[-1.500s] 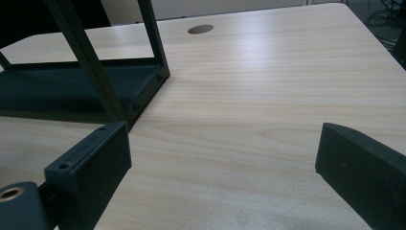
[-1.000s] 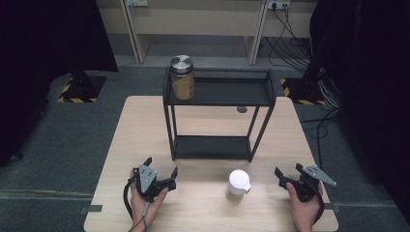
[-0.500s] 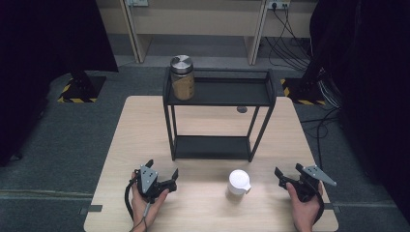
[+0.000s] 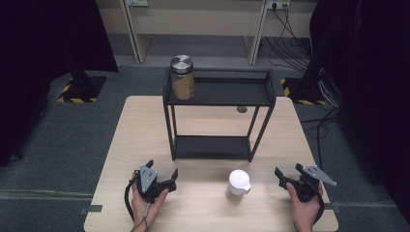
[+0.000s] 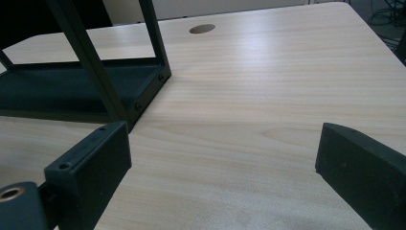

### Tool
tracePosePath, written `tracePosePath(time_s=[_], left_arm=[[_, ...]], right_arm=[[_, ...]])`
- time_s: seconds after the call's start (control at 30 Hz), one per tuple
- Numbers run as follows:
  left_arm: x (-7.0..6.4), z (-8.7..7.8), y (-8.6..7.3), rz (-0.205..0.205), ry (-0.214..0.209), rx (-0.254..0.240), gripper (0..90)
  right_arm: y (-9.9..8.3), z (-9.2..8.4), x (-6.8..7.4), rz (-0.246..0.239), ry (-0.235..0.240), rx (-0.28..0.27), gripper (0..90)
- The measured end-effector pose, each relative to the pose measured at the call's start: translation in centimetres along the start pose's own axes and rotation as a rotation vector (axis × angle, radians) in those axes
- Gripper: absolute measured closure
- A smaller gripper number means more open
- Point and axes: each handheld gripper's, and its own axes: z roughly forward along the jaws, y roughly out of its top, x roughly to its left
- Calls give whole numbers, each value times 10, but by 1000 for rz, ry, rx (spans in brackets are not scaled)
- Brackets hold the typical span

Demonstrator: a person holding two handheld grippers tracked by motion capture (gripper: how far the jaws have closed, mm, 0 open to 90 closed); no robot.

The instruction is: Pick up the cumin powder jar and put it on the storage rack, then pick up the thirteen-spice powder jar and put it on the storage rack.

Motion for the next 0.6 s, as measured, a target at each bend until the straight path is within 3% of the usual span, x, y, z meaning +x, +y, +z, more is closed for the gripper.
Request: tracePosePath(time_s=[0.6], left_arm=[[0, 0, 0, 13, -6, -1, 16]], right_arm=[[0, 0, -1, 8, 3, 0, 52]])
